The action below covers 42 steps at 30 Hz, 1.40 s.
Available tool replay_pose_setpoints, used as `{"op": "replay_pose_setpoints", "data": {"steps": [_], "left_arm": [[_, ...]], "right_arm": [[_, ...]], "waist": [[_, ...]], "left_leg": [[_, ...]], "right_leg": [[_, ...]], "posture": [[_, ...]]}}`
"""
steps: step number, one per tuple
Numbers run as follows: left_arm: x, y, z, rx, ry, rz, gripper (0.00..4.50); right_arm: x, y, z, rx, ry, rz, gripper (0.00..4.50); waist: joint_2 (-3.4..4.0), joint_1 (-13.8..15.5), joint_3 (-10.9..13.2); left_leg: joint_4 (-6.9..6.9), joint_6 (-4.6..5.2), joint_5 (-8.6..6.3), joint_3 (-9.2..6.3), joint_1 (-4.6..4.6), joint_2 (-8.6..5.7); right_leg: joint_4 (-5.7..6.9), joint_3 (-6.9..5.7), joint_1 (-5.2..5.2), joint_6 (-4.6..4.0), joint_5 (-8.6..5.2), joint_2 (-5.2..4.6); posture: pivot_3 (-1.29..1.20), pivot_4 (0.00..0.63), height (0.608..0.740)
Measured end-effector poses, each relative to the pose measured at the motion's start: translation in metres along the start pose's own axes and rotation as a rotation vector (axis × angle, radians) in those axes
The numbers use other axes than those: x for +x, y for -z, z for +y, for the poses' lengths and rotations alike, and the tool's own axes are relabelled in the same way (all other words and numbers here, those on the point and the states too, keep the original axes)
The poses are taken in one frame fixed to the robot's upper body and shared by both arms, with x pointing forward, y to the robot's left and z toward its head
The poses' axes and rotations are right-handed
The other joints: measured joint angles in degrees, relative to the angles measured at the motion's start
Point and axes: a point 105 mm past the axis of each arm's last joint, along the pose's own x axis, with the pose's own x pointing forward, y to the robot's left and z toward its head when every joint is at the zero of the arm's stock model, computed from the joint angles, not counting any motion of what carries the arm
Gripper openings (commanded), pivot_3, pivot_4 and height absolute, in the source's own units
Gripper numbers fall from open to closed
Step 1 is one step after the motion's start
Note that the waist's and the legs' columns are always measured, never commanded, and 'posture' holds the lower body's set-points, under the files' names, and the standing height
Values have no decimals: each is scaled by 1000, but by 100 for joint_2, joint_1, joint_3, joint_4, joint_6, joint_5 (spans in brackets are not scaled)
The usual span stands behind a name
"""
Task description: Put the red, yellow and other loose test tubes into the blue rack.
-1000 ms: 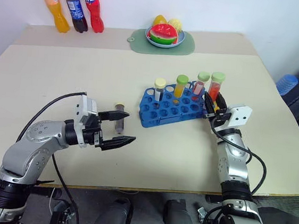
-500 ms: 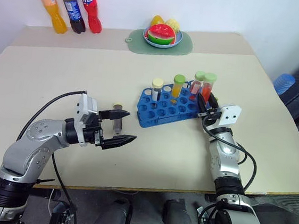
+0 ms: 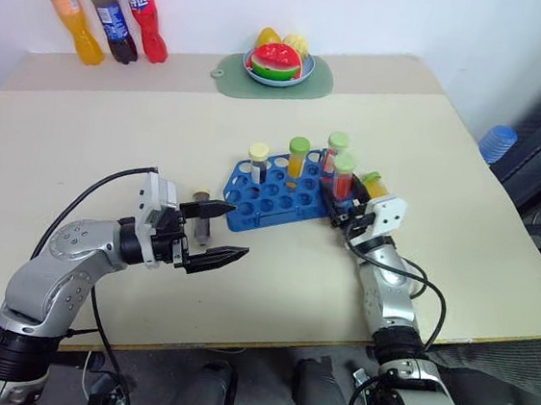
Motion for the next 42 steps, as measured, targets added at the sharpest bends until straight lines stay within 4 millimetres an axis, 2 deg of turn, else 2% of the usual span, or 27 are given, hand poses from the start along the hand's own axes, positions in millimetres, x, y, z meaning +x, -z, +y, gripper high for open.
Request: {"op": "replay_pose_setpoints", "data": {"steps": [4,7,16,19,22,26,28,31,33,42], "left_arm": [[3,0,-1,-5,9,-6,4370],[4,1,-1,-9,11,-9,4370],[12,4,-2,-23,31,-24,4370],[13,6,-2,-32,31,-25,4370],[13,8,-1,-38,36,-23,4370],[17,8,-2,-46,58,-33,4370],[18,10,-1,-53,63,-32,4370],[25,9,-3,-52,95,-37,4370],[24,10,-3,-54,92,-32,4370],[17,15,-8,-60,59,-17,4370]], "right_arm": [[0,-5,-1,-78,3,27,4437],[-2,-20,-10,-147,3,33,4437],[-41,-59,-35,-313,-8,171,4437],[-57,-74,-42,-292,-13,273,4437],[-74,-90,-59,-243,-5,488,4437],[-82,-102,-80,-139,-3,736,4437],[-81,-99,-90,-74,13,824,4437],[-68,-89,-116,32,59,949,4437],[-61,-82,-125,76,68,998,4437],[-25,-44,-139,153,12,1111,4437]], "waist": [[1,23,1],[0,51,0],[-1,195,1],[-3,216,2],[-10,231,0],[-12,210,1],[-13,208,2],[-13,189,3],[-14,194,3],[-14,169,5]], "left_leg": [[6,1,-1,7,-2,0],[10,2,-2,7,-4,-1],[21,39,-27,14,-7,-1],[29,43,-29,15,-9,-1],[32,49,-33,17,-10,0],[31,53,-35,29,-9,9],[32,56,-36,33,-11,9],[35,59,-37,54,-14,9],[28,63,-40,54,-18,10],[31,47,-38,59,-35,10]], "right_leg": [[0,6,-2,-2,2,1],[0,7,-1,-2,2,1],[-3,10,1,-2,2,1],[-5,11,6,-2,2,-1],[-8,10,10,-3,2,-2],[-18,7,13,-4,1,1],[-26,7,14,-3,2,0],[-51,9,17,-7,9,-2],[-58,7,16,-5,10,-2],[-81,17,1,11,20,-4]], "posture": [[0,150,740],[0,150,740],[0,150,740],[0,150,740],[0,150,740],[0,150,740],[0,150,740],[0,150,740],[0,150,740],[0,150,740]]}}
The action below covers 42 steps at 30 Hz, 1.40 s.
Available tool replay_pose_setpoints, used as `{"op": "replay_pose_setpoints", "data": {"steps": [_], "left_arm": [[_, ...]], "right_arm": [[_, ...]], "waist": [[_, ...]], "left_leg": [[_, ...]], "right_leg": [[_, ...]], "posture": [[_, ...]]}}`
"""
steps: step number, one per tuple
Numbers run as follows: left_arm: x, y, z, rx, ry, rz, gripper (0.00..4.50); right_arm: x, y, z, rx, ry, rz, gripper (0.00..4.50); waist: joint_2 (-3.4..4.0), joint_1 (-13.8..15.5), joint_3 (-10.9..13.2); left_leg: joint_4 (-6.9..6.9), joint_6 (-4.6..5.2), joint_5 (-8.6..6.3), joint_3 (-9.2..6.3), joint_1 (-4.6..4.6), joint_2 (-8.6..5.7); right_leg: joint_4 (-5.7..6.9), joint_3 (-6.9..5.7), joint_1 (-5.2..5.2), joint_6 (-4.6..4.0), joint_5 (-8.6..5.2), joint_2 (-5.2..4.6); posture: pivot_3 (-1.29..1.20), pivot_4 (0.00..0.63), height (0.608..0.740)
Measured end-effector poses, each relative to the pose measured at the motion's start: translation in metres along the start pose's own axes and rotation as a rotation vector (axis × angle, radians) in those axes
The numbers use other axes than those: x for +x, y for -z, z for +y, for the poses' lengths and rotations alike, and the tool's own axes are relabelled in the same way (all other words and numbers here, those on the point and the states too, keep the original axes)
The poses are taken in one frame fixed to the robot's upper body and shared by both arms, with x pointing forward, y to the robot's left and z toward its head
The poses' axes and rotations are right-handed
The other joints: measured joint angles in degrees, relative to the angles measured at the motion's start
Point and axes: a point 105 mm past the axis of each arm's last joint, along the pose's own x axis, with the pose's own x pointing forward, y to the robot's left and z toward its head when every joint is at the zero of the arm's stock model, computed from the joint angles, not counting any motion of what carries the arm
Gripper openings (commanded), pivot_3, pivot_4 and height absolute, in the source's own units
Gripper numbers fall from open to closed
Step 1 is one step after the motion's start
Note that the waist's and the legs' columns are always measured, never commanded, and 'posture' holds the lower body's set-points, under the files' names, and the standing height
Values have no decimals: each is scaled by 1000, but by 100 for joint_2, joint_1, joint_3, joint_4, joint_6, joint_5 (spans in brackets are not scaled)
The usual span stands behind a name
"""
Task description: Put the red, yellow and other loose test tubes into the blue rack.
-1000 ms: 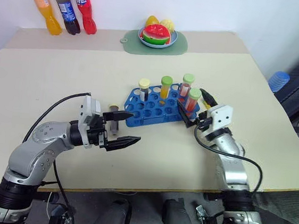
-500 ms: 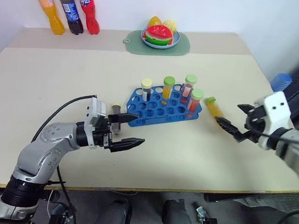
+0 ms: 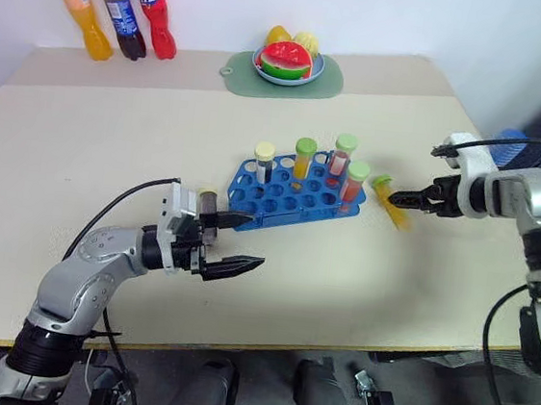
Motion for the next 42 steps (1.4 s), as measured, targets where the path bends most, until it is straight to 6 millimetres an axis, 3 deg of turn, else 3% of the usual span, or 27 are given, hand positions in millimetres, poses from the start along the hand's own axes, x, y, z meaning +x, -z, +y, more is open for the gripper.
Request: {"op": "replay_pose_setpoints", "data": {"steps": [3,5,7,11,12,17,20,23,26,29,31,33,36,40,42], "left_arm": [[-5,-1,-1,11,-32,4,4370],[-8,-1,-2,15,-51,9,4370],[-10,0,-4,12,-61,8,4370],[-13,-2,-5,15,-86,2,4370],[-14,-3,-4,16,-90,3,4370],[-13,-4,-4,17,-95,-1,4370],[-13,-4,-3,17,-96,-4,4370],[-12,-3,0,7,-92,-6,4370],[-7,-5,2,12,-64,-14,4370],[-4,-5,5,8,-38,-15,4370],[-4,-4,7,1,-32,-13,4370],[-6,-2,10,0,-33,-17,4370],[-12,6,15,-26,-53,-9,4370],[-22,14,18,-60,-94,0,4370],[-28,13,21,-60,-121,-7,4370]], "right_arm": [[13,-4,2,-13,-24,20,4437],[22,-3,4,-51,-25,43,3925],[30,3,4,-88,-20,73,3175],[31,5,-2,-162,0,91,1099],[31,4,-2,-183,0,91,854],[22,12,-15,-320,35,103,854],[-9,35,-42,-478,113,162,854],[-41,63,-46,-572,98,231,854],[-60,87,-23,-620,-18,242,854],[-69,85,25,-648,-234,75,854],[-73,70,59,-667,-362,-120,854],[-75,43,99,-663,-466,-421,854],[-74,12,145,-554,-606,-752,854],[-59,-11,168,-441,-534,-980,854],[-40,-24,176,-354,-396,-1104,854]], "waist": [[0,14,0],[0,12,0],[0,14,0],[-1,5,-3],[-1,3,-3],[-1,67,-3],[3,203,-4],[4,169,-4],[11,111,-7],[13,5,-8],[10,-24,-6],[5,-15,-6],[4,20,-5],[-4,102,-9],[-11,86,-16]], "left_leg": [[2,-1,0,-3,-3,-1],[2,-1,0,-2,-2,-2],[4,-2,0,-3,-3,-2],[4,-4,1,-4,2,-3],[4,-5,1,-5,2,-2],[8,-5,2,-12,-6,-9],[12,-4,1,-18,-30,-15],[13,-5,1,-16,-50,-10],[11,-5,2,0,-45,1],[11,19,-12,12,-34,13],[10,21,-13,15,-11,24],[0,19,-16,15,33,33],[7,18,-16,10,30,33],[8,-10,-1,1,19,23],[2,-21,1,3,23,25]], "right_leg": [[1,-1,-1,0,1,0],[1,0,-1,0,1,0],[2,0,-2,0,1,0],[8,0,-2,0,2,1],[9,0,-1,0,2,1],[8,-2,0,0,2,1],[3,-7,-13,2,1,-2],[6,-10,-37,4,2,-2],[12,-3,-41,2,4,3],[18,4,-37,-3,9,11],[15,5,-18,-6,11,20],[7,5,24,-7,11,27],[7,4,24,-9,12,28],[8,3,12,-10,13,21],[17,3,5,-10,13,23]], "posture": [[0,150,740],[0,150,740],[0,150,740],[0,150,740],[0,150,740],[0,150,740],[0,150,740],[0,150,740],[0,150,740],[0,150,740],[0,150,740],[0,150,740],[0,150,740],[0,150,740],[0,150,740]]}}
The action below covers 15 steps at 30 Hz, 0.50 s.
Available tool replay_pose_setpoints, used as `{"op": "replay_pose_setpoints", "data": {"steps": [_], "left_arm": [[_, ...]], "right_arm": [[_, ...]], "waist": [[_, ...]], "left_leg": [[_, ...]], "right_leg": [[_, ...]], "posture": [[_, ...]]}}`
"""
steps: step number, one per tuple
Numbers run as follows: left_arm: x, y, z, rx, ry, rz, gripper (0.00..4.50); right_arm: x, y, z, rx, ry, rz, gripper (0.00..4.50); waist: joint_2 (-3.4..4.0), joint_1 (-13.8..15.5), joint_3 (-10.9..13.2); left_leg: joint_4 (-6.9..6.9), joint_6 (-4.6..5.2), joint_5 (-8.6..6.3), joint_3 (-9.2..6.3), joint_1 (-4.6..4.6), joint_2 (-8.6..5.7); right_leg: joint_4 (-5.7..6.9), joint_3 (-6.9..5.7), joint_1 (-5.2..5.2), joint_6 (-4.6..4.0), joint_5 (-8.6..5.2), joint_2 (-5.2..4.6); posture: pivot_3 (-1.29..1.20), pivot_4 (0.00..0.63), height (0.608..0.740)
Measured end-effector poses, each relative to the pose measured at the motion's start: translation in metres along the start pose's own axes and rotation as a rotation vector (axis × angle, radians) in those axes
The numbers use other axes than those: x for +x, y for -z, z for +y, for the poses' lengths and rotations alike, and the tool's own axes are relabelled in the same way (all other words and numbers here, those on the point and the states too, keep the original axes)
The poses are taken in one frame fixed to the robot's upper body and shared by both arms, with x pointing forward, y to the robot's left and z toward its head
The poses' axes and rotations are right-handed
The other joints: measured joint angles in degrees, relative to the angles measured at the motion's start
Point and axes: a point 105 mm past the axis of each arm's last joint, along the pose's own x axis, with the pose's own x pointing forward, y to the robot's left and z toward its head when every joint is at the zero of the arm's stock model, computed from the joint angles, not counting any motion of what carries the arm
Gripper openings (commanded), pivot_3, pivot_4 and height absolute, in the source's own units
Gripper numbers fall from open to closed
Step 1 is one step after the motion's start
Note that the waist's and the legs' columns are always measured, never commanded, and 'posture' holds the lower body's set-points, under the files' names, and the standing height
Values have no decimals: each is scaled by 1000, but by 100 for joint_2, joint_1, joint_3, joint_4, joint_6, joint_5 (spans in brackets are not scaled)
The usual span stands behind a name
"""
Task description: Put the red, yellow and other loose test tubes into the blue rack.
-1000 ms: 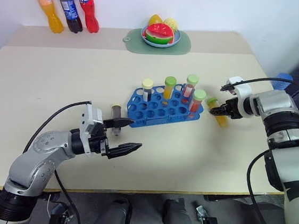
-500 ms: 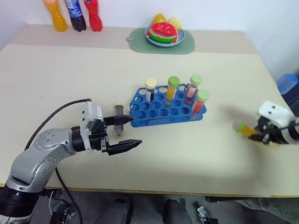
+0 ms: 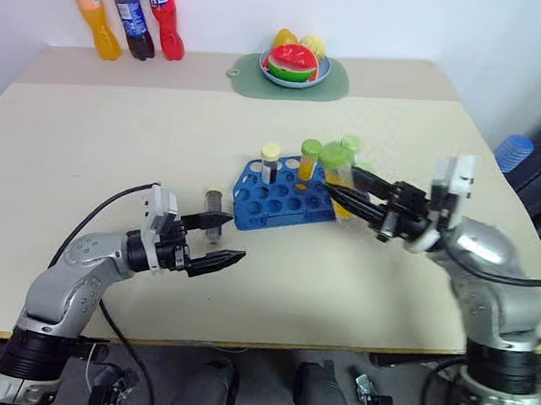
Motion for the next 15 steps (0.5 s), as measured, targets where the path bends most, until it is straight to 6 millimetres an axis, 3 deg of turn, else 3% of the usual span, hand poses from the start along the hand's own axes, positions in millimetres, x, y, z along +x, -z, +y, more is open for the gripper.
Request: {"op": "replay_pose_setpoints", "data": {"steps": [5,12,15], "left_arm": [[-5,3,0,-16,-22,1,4370],[-8,-4,0,5,-37,-1,4370],[-10,-5,0,0,-54,-7,4370]], "right_arm": [[24,32,0,-17,211,-47,854],[22,73,-9,-48,318,11,854],[21,81,-11,-55,328,14,854]], "waist": [[2,-53,0],[3,-96,0],[3,-105,0]], "left_leg": [[0,-3,2,-1,0,-2],[-6,-4,3,-1,4,1],[-7,-4,3,0,5,3]], "right_leg": [[5,0,-2,-1,0,0],[8,0,-4,-2,0,6],[9,0,-4,-3,0,7]], "posture": [[0,150,740],[0,150,740],[0,150,740]]}}
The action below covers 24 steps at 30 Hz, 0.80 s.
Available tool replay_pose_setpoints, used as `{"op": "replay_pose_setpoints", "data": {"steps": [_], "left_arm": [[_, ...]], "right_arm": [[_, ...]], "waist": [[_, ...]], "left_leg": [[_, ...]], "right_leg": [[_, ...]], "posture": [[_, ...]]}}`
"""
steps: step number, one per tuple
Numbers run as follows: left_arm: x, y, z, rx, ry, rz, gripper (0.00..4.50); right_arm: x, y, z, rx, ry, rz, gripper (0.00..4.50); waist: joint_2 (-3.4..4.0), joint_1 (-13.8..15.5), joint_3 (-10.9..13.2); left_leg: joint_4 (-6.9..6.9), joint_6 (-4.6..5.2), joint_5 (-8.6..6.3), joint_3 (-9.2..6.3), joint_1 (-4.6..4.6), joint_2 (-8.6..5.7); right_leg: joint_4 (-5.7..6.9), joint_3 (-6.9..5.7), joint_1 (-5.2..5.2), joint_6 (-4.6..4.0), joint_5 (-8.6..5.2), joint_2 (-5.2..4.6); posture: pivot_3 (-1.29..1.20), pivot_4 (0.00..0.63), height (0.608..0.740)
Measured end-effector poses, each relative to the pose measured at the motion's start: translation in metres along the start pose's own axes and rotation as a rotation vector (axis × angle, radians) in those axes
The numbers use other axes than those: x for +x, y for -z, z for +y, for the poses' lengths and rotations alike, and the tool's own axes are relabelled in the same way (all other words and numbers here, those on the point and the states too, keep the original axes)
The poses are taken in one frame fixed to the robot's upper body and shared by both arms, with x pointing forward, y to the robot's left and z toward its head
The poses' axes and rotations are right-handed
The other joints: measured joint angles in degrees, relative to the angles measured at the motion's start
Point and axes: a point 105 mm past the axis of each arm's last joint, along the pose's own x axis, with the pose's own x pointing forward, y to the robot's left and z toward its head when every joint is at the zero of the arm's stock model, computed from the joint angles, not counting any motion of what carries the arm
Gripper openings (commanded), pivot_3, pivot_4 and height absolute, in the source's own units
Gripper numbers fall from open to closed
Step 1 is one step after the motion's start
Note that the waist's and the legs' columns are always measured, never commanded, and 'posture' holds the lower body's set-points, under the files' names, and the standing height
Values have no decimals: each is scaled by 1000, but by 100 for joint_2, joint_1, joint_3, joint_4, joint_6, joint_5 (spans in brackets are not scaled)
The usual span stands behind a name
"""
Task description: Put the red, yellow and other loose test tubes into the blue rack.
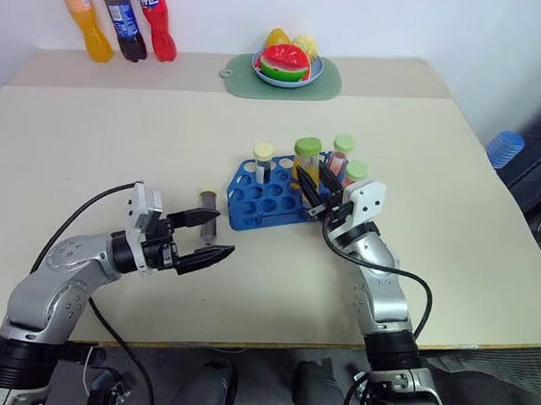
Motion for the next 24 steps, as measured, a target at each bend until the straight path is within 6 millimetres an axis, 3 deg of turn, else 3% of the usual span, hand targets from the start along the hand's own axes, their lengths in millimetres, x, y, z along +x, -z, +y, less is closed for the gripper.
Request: {"op": "replay_pose_setpoints", "data": {"steps": [11,18,24], "left_arm": [[0,-4,-1,4,-19,-2,4370],[4,-15,2,-58,-83,-56,4370],[3,-38,22,-103,-332,-64,4370]], "right_arm": [[10,15,3,-15,3,-23,854],[-1,29,4,-14,-35,28,4290],[-31,12,-11,-152,-101,70,4439]], "waist": [[-1,-9,-2],[0,-11,-2],[-2,37,-3]], "left_leg": [[2,1,-1,-1,10,5],[1,1,-1,-2,5,9],[7,1,-1,-4,3,5]], "right_leg": [[7,0,8,-7,4,8],[12,0,-1,-9,5,11],[12,0,2,-9,5,8]], "posture": [[0,150,740],[0,150,740],[0,150,740]]}}
